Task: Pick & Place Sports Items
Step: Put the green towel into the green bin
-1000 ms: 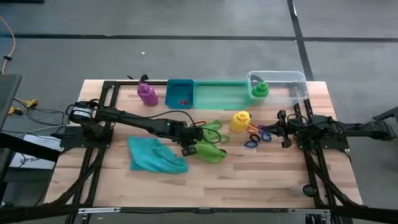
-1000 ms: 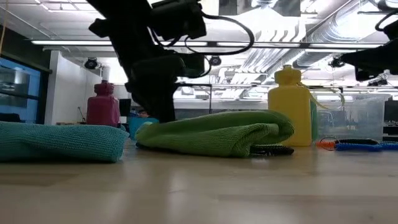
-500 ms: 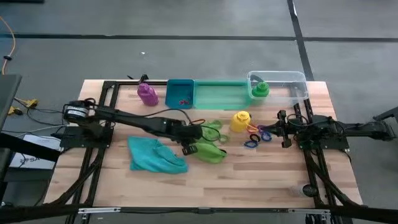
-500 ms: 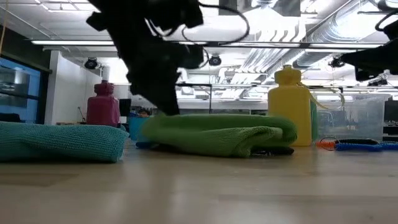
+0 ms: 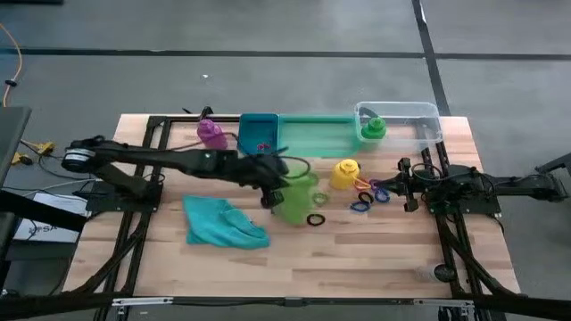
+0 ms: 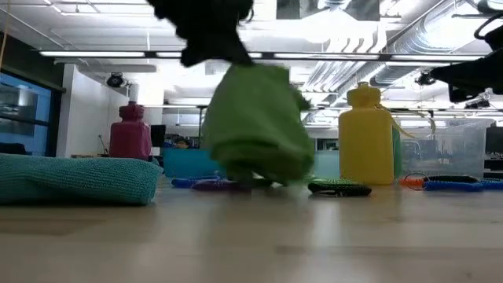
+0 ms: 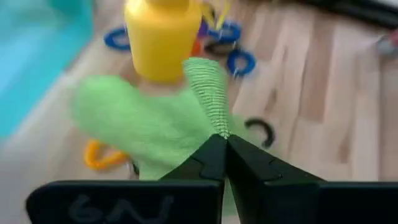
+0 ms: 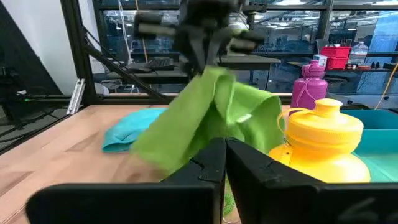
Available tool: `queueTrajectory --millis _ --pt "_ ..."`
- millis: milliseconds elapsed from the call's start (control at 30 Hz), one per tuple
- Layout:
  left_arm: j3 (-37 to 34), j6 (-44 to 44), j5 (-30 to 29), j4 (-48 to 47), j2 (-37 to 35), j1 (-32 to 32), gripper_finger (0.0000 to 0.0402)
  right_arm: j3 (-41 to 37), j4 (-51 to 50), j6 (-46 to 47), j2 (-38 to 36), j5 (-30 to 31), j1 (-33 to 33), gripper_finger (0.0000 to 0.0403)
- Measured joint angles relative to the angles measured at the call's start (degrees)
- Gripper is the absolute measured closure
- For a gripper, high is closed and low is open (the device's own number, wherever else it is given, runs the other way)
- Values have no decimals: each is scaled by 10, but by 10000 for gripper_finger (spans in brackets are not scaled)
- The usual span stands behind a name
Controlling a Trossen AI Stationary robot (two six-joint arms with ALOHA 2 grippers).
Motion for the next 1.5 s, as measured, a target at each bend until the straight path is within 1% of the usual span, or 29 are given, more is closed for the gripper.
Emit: queueTrajectory --millis 100,200,333,467,700,767,900,1067,1200,1500 --pt "54 40 -5 -20 -2 11 401 0 0 0 0 0 0 403" --pt "108 93 -35 -36 -3 21 401 0 0 0 0 0 0 403" --pt "157 149 -69 -38 -3 38 401 0 0 0 0 0 0 402" --pt "182 194 -93 -18 -3 57 401 0 0 0 0 0 0 402" --pt "185 272 -95 42 3 106 401 0 0 0 0 0 0 402" --pt "185 287 -92 48 11 122 402 0 0 0 0 0 0 402" --pt "185 326 -82 89 29 151 401 0 0 0 0 0 0 402" --pt "185 369 -35 169 64 181 401 0 0 0 0 0 0 403" --pt "185 374 -1 217 93 205 401 0 0 0 0 0 0 403" --pt "185 439 40 249 160 253 401 0 0 0 0 0 0 403"
